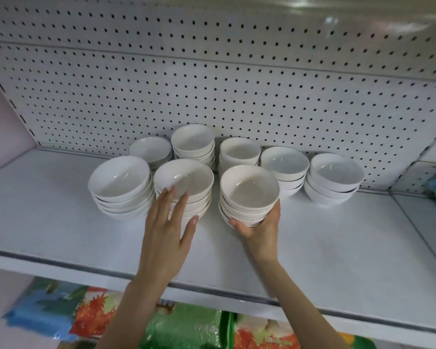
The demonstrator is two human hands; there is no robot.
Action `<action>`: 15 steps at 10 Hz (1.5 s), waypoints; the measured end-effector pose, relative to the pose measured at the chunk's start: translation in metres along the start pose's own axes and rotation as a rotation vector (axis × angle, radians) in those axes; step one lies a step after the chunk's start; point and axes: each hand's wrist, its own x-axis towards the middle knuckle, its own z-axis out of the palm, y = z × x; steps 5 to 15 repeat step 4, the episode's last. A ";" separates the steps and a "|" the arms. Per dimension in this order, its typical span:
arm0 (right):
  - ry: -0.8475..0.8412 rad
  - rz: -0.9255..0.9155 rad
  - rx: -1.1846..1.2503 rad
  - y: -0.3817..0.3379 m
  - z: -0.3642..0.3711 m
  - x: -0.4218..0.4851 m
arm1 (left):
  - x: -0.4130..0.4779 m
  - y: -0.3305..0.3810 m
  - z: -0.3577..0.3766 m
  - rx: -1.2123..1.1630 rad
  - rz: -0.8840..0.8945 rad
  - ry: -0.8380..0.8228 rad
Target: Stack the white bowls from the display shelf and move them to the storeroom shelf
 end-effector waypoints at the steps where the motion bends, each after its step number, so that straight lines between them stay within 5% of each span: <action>1: 0.027 0.001 -0.002 -0.004 0.006 -0.001 | -0.002 0.000 0.003 0.002 0.007 -0.001; 15: -0.029 0.061 -0.030 -0.003 0.001 -0.008 | -0.004 0.000 -0.004 0.029 0.077 0.022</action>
